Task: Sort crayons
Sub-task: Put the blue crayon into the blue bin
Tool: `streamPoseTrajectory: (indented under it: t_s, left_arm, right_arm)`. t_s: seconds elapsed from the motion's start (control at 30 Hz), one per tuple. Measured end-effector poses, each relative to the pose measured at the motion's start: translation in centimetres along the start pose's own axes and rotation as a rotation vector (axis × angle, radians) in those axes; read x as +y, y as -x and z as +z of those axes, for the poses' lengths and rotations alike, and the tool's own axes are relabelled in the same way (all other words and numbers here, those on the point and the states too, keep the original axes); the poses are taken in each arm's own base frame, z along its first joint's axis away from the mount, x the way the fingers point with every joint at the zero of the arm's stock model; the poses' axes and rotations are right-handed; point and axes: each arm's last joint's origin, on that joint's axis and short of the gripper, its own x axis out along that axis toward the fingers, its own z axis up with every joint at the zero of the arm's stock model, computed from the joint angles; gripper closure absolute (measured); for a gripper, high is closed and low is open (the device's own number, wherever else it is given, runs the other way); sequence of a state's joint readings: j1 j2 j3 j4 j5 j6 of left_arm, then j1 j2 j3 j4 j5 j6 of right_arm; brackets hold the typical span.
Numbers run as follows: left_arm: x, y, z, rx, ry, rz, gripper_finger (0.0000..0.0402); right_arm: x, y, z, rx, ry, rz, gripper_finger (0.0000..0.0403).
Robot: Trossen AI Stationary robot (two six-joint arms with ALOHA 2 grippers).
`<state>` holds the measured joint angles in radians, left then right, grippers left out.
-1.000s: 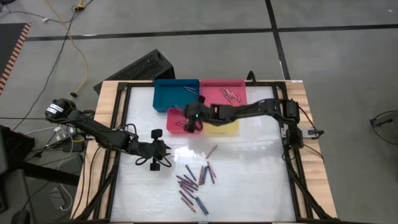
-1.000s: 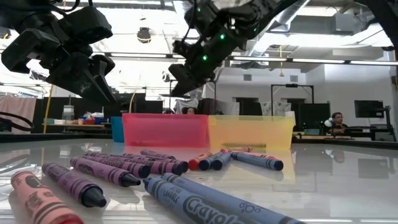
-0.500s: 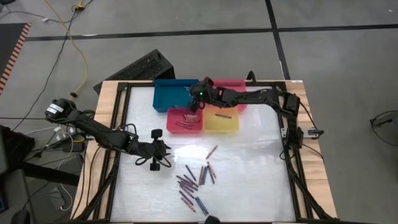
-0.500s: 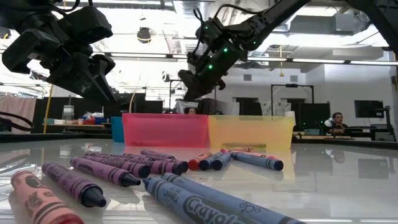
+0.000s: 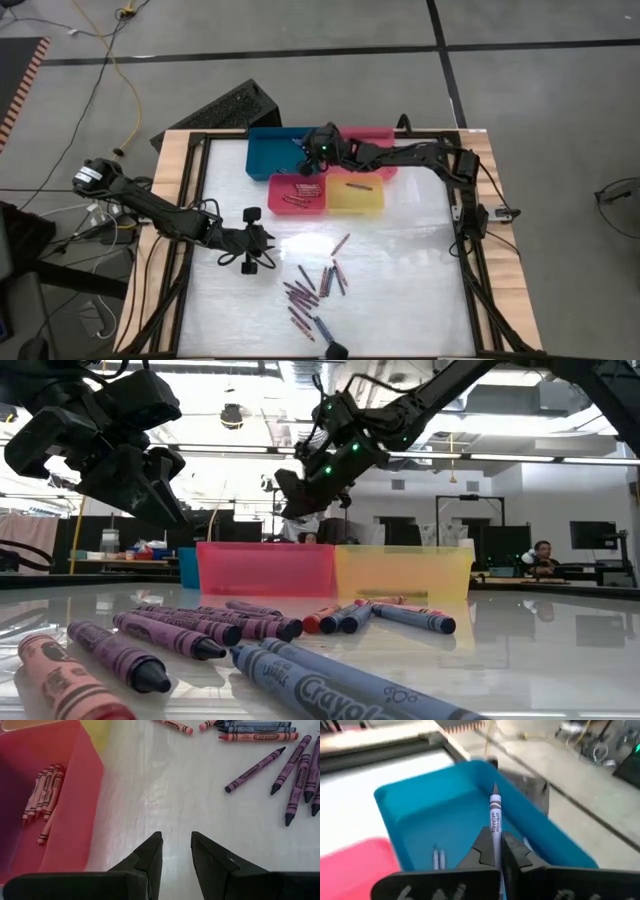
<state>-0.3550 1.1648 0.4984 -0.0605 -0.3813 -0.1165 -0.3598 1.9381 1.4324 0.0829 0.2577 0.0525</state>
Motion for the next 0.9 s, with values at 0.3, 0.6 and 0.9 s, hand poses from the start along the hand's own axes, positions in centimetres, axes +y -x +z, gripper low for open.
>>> streamPoseTrajectory:
  t_s: [0.3,0.6,0.9]
  left_arm:
    - [-0.1,0.0,-0.1,-0.011,0.003,-0.007,0.0307]
    - [-0.1,-0.3,-1.4,-0.009,0.047,-0.014,0.0307]
    - [-0.1,-0.3,-1.3,-0.016,0.069,-0.018,0.0307]
  right_arm:
    - [-0.3,-2.0,-1.5,-0.007,-0.013,-0.013,0.0391]
    - [0.0,-3.4,-3.5,0.050,-0.028,-0.016,0.0391]
    - [0.1,-3.3,-3.6,0.063,-0.046,0.000,0.0362]
